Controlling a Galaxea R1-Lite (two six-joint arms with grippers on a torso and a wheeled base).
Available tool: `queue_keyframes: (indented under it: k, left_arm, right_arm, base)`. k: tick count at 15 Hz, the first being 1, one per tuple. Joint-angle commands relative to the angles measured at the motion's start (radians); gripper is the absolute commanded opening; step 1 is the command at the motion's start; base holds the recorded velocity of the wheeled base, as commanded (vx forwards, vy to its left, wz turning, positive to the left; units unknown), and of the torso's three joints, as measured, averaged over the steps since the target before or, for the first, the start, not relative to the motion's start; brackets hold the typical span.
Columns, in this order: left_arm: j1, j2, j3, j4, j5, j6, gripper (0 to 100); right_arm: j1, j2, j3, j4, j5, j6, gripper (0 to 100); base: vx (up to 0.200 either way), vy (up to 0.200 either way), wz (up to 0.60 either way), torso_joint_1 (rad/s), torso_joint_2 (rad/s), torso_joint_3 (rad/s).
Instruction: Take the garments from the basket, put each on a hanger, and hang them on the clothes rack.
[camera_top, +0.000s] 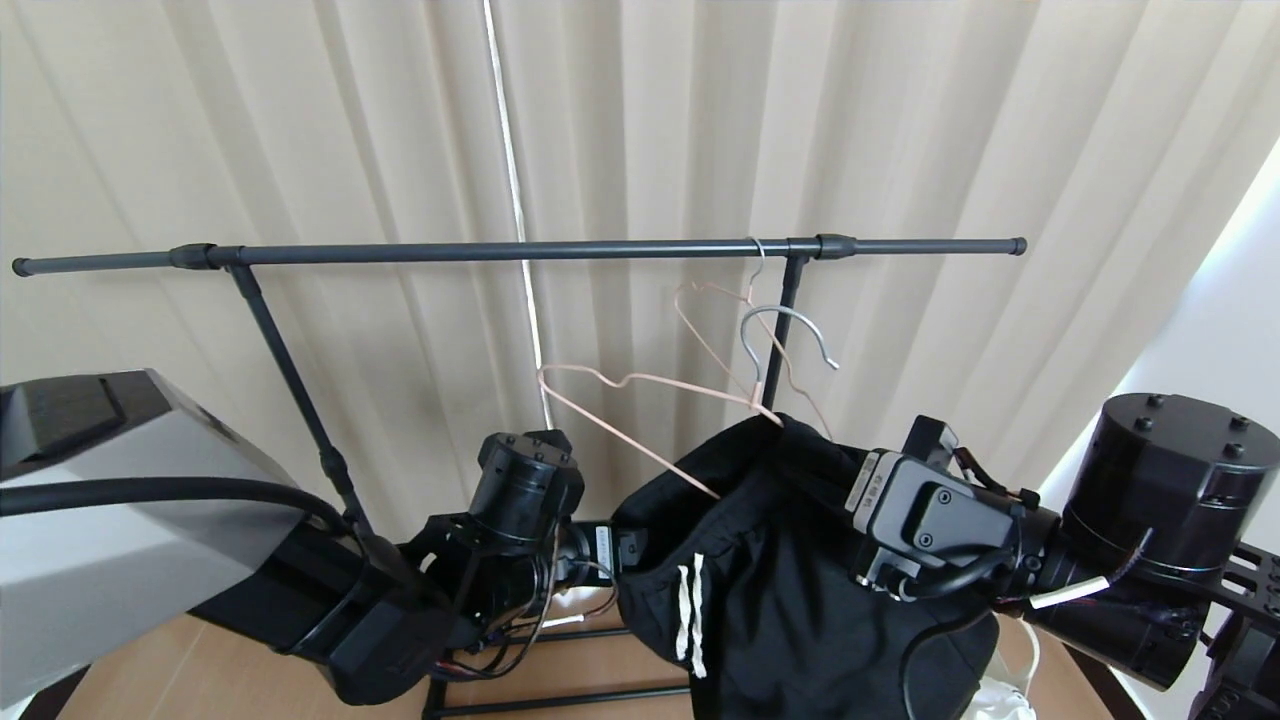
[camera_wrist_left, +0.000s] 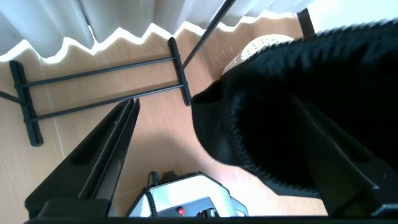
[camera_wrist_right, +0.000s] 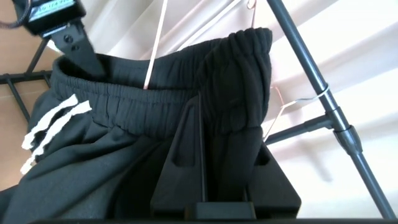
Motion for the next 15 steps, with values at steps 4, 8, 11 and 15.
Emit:
queue_keyframes:
  k: [4,8,11,15]
  left_arm:
    - [-0.003,0.064,-0.001,-0.017,-0.001,-0.001,100]
    - [-0.030,0.053,0.002,-0.019,0.094,0.001,0]
    - [-0.027,-0.004,0.001,-0.019,0.118,0.004,0]
    - [0.032,-0.096,-0.003,-0.019,0.118,0.007,0]
  right_arm:
    - [0.000,-0.025,0.004,0.001,0.000,0.000,0]
    - [-0.003,-0.029,0.004,0.001,0.000,0.000,0]
    - [-0.011,-0.021,0.001,0.003,0.005,0.020,0]
    - [-0.063,0.056,-0.031,0.015,0.154,0.221,0]
  base:
    - [0.000,0.000,0.00,0.000,0.00,0.000]
    - [0.000,0.000,0.00,0.000,0.00,0.000]
    - [0.000,0.000,0.00,0.000,0.00,0.000]
    - [0.000,0.000,0.00,0.000,0.00,0.000]
